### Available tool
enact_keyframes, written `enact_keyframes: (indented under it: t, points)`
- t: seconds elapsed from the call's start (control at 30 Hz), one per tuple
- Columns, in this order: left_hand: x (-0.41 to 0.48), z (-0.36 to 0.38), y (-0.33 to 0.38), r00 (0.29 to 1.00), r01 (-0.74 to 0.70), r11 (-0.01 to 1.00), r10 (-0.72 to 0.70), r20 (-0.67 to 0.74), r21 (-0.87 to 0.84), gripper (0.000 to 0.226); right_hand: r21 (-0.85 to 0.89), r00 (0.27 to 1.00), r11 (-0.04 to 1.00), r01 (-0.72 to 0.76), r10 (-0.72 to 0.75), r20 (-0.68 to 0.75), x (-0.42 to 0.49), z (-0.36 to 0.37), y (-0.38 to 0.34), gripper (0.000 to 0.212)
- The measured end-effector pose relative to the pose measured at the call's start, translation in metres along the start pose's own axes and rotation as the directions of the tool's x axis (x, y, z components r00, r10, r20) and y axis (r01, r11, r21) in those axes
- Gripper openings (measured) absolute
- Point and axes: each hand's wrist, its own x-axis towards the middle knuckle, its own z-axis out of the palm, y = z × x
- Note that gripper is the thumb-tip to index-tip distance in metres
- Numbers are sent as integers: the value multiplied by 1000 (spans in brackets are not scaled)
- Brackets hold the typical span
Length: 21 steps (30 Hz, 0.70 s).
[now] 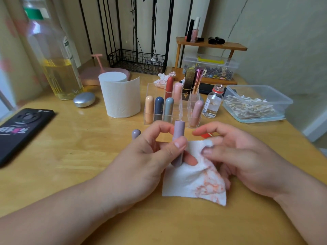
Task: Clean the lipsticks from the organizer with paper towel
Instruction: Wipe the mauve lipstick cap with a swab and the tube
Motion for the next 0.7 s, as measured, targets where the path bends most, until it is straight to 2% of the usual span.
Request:
enact_keyframes:
  t: [0.13, 0.2, 0.33, 0.43, 0.53, 0.63, 0.7]
  points:
    - [-1, 2, 2, 998, -54, 992, 56, -13, 110, 24, -132, 1000, 991, 18, -19, -5, 2, 3, 4, 29]
    - [-1, 0, 1, 999, -40, 991, 43, -25, 127, 26, -168, 999, 986, 18, -23, -25, 2, 1, 2, 28]
    - [0, -1, 0, 999, 19, 989, -11, -54, 145, 35, -198, 977, 977, 76, -113, -182, 4, -2, 1, 31]
    - [0, -3, 10, 997, -32, 991, 42, -68, 131, 32, -226, 929, 960, 164, -227, -292, 8, 8, 4, 16]
    - [8, -16, 27, 976, -104, 992, 116, -186, 76, 36, -249, 901, 948, 200, -277, -333, 16, 21, 13, 18]
    - [13, -36, 44, 940, -183, 980, 154, -304, -72, 42, -292, 911, 937, 192, -281, -303, 23, 32, 9, 11]
    - [5, -48, 44, 927, -194, 981, 185, -327, 8, 37, -324, 918, 928, 181, -278, -282, 30, 39, 0, 7]
